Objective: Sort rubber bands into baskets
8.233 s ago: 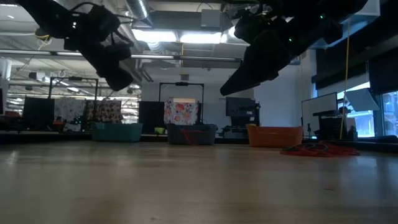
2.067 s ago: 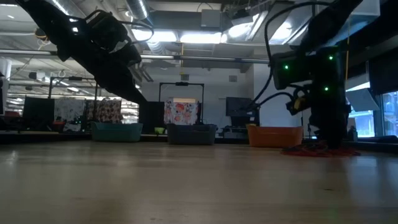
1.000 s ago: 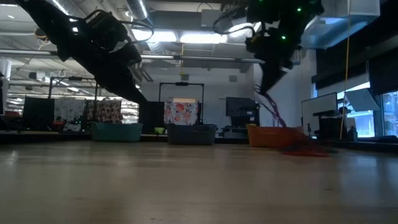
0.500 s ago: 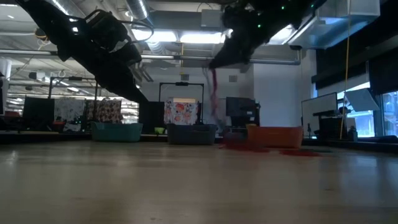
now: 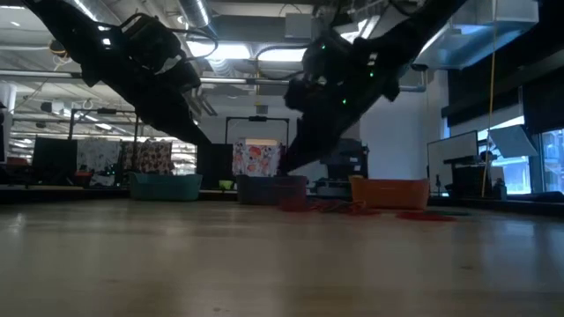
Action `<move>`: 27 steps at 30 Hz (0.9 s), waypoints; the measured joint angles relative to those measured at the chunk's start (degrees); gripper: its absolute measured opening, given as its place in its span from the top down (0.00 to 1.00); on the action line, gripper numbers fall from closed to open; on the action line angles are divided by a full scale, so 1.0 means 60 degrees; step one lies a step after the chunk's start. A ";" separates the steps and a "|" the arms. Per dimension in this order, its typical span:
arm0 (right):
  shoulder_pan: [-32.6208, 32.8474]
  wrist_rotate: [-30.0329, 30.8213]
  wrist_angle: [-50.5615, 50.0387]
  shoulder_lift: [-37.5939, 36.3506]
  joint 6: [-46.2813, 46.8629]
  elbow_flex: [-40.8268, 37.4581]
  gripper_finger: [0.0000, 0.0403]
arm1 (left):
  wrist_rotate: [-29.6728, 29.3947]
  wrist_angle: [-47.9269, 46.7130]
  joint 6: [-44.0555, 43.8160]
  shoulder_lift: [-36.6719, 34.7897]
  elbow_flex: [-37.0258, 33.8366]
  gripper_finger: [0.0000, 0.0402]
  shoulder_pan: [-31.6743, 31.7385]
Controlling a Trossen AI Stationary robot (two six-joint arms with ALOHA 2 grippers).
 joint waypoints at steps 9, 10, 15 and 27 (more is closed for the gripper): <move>0.0377 -0.0128 -0.0309 -0.0021 -0.0905 0.0000 0.50 | 0.0000 0.0082 -0.0041 0.0000 0.0004 0.60 -0.0008; 0.0367 0.0145 -0.0488 -0.0155 -0.0915 0.0018 0.48 | 0.0000 0.0078 -0.0042 0.0000 0.0004 0.60 -0.0010; 0.0417 0.0278 -0.1358 -0.0270 -0.0925 -0.0001 0.44 | 0.0000 0.0084 -0.0049 0.0000 0.0004 0.60 -0.0011; 0.0918 0.1620 0.0534 0.1267 -0.1144 0.0000 0.44 | 0.0000 0.0086 -0.0084 0.0000 0.0004 0.60 -0.0011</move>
